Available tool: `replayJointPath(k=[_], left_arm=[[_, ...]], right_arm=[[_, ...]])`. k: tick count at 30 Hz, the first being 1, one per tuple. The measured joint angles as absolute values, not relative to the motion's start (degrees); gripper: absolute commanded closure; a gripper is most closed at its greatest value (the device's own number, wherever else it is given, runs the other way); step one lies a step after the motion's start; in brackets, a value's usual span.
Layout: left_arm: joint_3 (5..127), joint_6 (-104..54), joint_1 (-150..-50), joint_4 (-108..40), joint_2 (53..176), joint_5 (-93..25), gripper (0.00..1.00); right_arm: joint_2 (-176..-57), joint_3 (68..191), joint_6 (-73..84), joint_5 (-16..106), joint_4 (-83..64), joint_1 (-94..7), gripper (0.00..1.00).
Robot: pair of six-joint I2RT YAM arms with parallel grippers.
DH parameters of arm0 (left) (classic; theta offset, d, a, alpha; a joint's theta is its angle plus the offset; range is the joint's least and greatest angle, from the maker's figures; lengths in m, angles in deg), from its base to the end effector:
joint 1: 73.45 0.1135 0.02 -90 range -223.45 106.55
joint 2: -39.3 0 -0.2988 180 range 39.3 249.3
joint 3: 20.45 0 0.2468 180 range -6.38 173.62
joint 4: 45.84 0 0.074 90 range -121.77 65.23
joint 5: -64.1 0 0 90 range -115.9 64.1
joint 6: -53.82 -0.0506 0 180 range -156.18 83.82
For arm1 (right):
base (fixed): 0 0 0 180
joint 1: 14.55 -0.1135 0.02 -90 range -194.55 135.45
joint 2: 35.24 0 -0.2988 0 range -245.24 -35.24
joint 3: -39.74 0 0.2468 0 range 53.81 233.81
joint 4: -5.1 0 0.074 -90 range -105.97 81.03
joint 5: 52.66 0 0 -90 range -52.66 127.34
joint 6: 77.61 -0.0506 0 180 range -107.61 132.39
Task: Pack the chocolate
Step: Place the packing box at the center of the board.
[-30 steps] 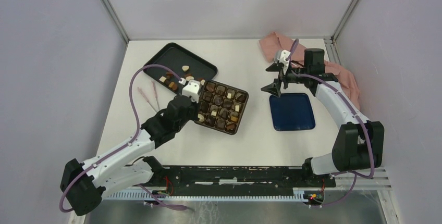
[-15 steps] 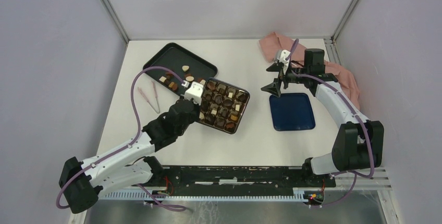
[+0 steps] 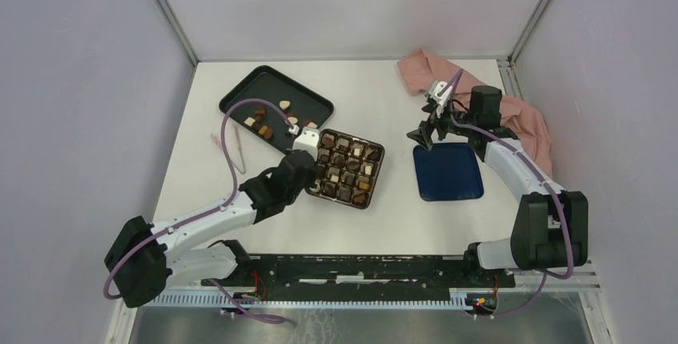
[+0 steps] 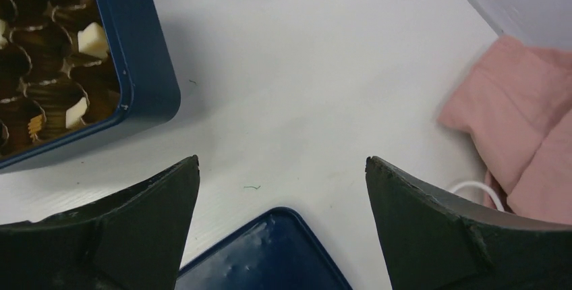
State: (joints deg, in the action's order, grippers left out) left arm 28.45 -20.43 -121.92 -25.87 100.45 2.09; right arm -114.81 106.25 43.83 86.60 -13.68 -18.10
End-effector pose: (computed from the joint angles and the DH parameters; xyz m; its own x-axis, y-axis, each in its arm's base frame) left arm 0.1619 -0.1470 0.2596 -0.4482 0.1446 -0.8822 0.2869 0.9579 0.0112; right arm 0.2943 0.0567 0.2951 -0.0931 -0.3468 -0.9333 -0.8572 0.5047 -0.1021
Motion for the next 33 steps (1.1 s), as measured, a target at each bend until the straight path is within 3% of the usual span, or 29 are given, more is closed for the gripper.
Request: replayJointPath(k=[7, 18, 27, 30, 33], left_arm=[[35.0, -9.5, -121.2, -19.7, 111.0, -2.5, 0.98], [40.2, 5.5, -116.5, -15.2, 122.1, -10.0, 0.97], [44.2, 9.0, -116.2, -13.8, 125.4, -12.5, 0.51], [44.5, 9.2, -116.2, -13.5, 123.7, -12.9, 0.32], [44.5, 9.1, -116.2, -12.4, 119.3, -14.0, 0.19]], right_arm=[[-117.8, 108.7, 38.1, 85.8, -12.7, -12.9, 0.02], [-117.8, 108.3, 34.9, 85.3, -11.4, -12.7, 0.02], [-119.6, 108.3, 34.7, 86.0, -12.7, -12.8, 0.04], [-119.6, 108.3, 34.6, 86.1, -13.0, -12.9, 0.06], [-119.6, 108.4, 34.7, 85.9, -14.3, -13.4, 0.09]])
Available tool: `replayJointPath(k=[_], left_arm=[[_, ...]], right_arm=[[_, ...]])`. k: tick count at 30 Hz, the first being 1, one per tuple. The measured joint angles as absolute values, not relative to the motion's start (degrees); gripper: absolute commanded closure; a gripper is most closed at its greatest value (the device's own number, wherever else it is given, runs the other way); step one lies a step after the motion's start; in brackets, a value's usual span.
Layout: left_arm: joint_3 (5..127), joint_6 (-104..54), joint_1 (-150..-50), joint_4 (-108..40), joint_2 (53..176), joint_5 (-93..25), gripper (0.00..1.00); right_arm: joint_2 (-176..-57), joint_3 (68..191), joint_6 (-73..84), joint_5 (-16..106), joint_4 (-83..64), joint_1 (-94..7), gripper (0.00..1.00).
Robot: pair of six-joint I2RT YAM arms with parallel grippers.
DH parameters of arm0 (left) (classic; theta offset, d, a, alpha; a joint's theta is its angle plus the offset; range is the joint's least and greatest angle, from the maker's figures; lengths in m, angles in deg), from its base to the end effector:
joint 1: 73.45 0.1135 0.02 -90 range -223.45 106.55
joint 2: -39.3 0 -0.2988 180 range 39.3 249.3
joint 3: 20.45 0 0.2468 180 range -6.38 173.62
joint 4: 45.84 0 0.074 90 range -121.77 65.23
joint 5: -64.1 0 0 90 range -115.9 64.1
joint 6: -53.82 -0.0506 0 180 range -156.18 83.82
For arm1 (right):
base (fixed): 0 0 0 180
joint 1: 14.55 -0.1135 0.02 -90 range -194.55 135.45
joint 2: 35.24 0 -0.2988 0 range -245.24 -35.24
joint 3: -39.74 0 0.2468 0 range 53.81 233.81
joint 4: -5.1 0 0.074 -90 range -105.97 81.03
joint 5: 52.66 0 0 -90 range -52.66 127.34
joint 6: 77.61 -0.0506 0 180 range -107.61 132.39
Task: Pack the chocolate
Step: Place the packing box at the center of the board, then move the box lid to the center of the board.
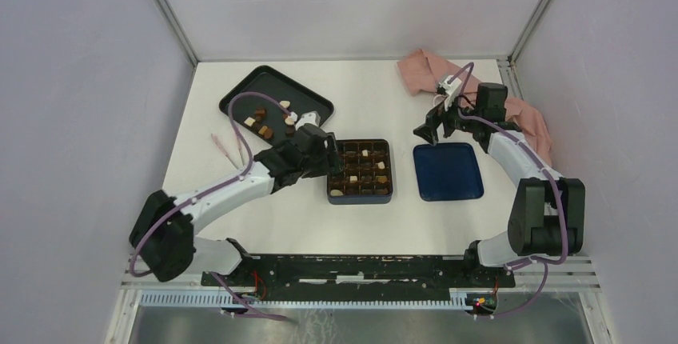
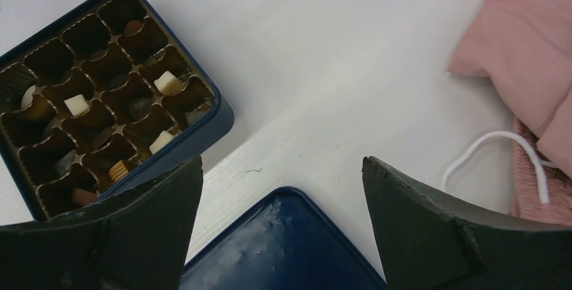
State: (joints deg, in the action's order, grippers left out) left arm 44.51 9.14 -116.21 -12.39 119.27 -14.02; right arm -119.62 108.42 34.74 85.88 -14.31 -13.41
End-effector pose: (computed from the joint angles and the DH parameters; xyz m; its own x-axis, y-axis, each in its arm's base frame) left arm 0.2187 -0.1881 0.2514 -0.7876 -0.2195 -0.5758 0.0059 0.9317 -0.3632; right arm 0.3170 0.0316 0.2822 -0.3038 -0.2458 -0.9205 -0.7734 0.6279 0.0876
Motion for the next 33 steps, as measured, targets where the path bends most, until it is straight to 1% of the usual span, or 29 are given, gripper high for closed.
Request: replayJointPath(k=[2, 5, 7, 10, 14, 17, 24, 33], left_arm=[[44.5, 9.0, -116.2, -12.1, 115.1, -15.5, 0.14], [45.0, 8.7, -116.2, -12.4, 108.6, -18.6, 0.13], [48.5, 8.8, -116.2, -11.1, 107.0, -20.5, 0.12], [60.9, 11.4, -116.2, -8.0, 110.0, -22.7, 0.09], [80.5, 18.2, -116.4, -6.5, 116.8, -26.3, 0.06], [88.0, 23.7, -117.3, -6.7, 118.9, -29.5, 0.04], [89.8, 30.9, -121.2, -7.0, 119.5, -34.6, 0.01], [85.3, 34.1, -121.5, -10.1, 119.5, -38.1, 0.00]], right_arm=[[-119.6, 108.5, 35.6, 84.7, -16.0, -14.2, 0.14], [-119.2, 108.1, 37.0, 81.1, -19.1, -17.7, 0.23], [-118.2, 106.8, 37.1, 77.2, -20.5, -21.1, 0.27], [-116.8, 104.0, 36.1, 72.5, -21.4, -24.9, 0.29], [-114.4, 97.1, 33.7, 66.9, -19.8, -25.6, 0.29], [-114.1, 94.7, 32.6, 65.2, -19.7, -25.3, 0.29], [-114.3, 94.5, 32.1, 64.6, -17.6, -25.3, 0.28], [-117.3, 94.5, 31.5, 62.0, -16.6, -24.9, 0.27]])
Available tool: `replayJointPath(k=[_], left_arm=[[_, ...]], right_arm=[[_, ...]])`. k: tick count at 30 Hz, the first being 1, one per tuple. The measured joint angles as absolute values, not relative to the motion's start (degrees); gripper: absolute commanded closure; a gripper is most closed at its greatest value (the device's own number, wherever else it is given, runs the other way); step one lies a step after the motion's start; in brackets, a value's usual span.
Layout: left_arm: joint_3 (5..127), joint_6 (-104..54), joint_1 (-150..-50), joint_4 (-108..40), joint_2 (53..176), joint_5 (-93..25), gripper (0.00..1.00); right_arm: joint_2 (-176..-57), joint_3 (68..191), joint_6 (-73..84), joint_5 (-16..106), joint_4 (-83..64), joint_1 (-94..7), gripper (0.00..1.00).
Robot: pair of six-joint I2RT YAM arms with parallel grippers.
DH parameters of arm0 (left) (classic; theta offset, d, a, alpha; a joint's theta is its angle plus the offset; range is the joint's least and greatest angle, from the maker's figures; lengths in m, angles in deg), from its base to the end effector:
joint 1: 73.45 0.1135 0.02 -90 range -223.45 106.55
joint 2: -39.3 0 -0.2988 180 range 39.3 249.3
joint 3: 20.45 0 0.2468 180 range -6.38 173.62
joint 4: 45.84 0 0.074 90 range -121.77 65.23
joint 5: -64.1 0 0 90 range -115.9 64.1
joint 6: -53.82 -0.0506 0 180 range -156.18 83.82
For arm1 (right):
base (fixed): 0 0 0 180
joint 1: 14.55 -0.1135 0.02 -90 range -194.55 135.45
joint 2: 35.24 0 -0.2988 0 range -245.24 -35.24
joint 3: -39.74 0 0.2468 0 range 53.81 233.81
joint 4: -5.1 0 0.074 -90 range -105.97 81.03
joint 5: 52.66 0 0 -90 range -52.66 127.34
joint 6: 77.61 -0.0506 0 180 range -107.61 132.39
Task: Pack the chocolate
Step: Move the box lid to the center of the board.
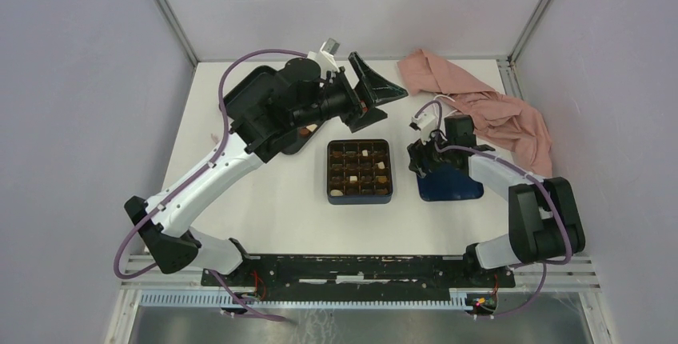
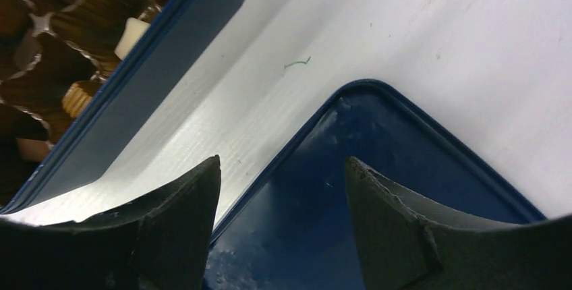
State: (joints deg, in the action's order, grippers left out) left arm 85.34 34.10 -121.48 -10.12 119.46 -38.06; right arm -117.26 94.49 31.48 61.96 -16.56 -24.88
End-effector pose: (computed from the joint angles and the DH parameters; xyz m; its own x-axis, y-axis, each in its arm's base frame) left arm 0.2014 -0.2398 0.4930 -0.8543 -0.4263 -0.2975 0.1818 0.2912 -0.9392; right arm 0.2685 0.0704 0.2059 -0.5595 -0.4042 -0.7236 -0.6511 0.7546 0.0819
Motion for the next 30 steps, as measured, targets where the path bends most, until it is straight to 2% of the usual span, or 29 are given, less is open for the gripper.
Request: replayJointPath(k=[4, 20, 25, 30], left_arm=[[84.6, 34.4, -121.5, -11.4, 119.5, -38.6, 0.00], [82.3, 33.5, -121.8, -13.0, 117.0, -36.4, 0.00], [72.9, 25.2, -121.8, -13.1, 109.6, -30.5, 0.00], [57.8, 14.5, -121.8, -13.5, 99.9, -23.0, 0.00]], right_arm=[[-119.0, 94.5, 30.6, 60.1, -17.0, -24.9, 0.29], [-120.8, 94.5, 26.7, 55.6, -16.8, -25.0, 0.48], [-121.1, 94.7, 26.0, 53.4, -16.8, -26.1, 0.52], [-122.5, 95.7, 26.1, 50.7, -17.3, -28.8, 0.56]])
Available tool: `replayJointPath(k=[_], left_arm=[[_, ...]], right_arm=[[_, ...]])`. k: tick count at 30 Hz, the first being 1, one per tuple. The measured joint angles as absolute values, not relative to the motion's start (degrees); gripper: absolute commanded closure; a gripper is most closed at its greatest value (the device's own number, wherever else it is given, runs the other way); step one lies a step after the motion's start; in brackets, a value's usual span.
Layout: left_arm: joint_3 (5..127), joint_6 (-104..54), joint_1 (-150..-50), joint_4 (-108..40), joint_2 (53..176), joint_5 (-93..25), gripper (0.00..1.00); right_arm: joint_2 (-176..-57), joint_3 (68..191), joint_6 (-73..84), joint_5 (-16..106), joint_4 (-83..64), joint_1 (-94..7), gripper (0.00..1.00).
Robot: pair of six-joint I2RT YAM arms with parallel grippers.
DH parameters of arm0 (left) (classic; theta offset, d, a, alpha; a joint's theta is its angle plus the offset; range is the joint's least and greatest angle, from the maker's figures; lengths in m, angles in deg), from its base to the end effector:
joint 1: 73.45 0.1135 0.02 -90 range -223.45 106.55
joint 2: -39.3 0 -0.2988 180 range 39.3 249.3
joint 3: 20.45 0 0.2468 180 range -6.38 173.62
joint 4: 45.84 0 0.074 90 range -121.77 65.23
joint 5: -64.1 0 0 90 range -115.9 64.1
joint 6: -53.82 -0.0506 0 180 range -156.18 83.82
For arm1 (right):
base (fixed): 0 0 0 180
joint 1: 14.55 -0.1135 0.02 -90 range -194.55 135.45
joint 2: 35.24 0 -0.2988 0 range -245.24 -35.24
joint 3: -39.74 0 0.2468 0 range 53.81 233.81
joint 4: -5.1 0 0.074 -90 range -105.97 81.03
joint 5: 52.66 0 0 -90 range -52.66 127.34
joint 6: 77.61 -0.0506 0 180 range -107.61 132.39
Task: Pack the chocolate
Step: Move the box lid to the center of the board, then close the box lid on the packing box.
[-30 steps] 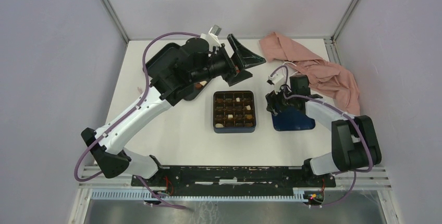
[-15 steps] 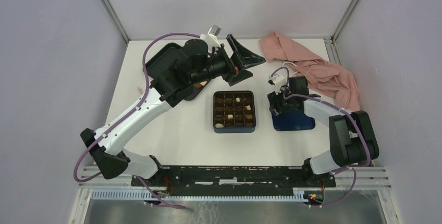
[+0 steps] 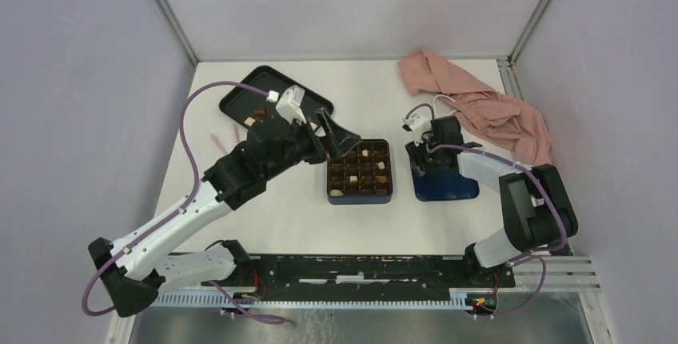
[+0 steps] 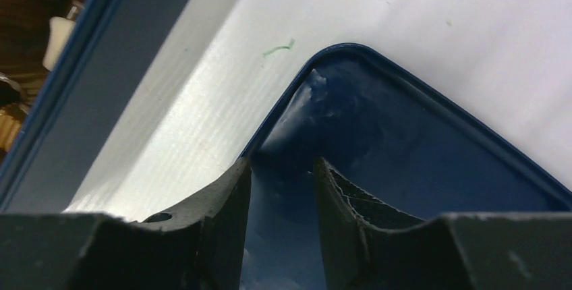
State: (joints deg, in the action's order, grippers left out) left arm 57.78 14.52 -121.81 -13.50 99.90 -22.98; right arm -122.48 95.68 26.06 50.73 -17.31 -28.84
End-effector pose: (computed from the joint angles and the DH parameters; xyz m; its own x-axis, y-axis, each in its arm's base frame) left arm 0.1541 -0.1694 0.4169 -0.6591 -0.4218 -0.6226 0.3214 0.5905 -0.7403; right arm 0.2776 0.0828 0.1844 -0.6708 -0.4081 -0.6192 -0.5470 0.8361 0.0415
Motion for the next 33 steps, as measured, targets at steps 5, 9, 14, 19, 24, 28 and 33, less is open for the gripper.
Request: replayJointPath(k=[5, 9, 14, 19, 24, 28, 33], left_arm=[[48.1, 11.1, -121.8, -13.4, 92.3, -19.8, 0.00], [46.1, 9.6, -121.8, -13.5, 87.9, -17.5, 0.00], [43.4, 7.9, -121.8, -13.7, 84.5, -14.4, 0.00], [39.3, 6.3, -121.8, -14.5, 84.2, -11.3, 0.00], [35.6, 5.7, -121.8, -16.8, 83.1, -9.9, 0.00], [33.1, 5.7, -121.8, -18.3, 81.0, -9.2, 0.00], [32.3, 5.7, -121.8, -18.4, 79.4, -7.8, 0.00]], right_arm=[[-123.9, 97.3, 26.3, 48.5, -17.9, -32.1, 0.56], [-123.8, 98.0, 26.8, 47.1, -19.0, -32.8, 0.52], [-120.0, 98.0, 27.0, 47.3, -19.3, -32.7, 0.49], [-119.4, 98.0, 26.0, 51.6, -18.4, -32.8, 0.51], [-123.7, 98.7, 26.1, 50.0, -19.4, -33.5, 0.54], [-124.1, 98.7, 26.7, 47.2, -19.4, -35.0, 0.60], [-124.3, 99.5, 28.7, 43.1, -19.9, -37.1, 0.64]])
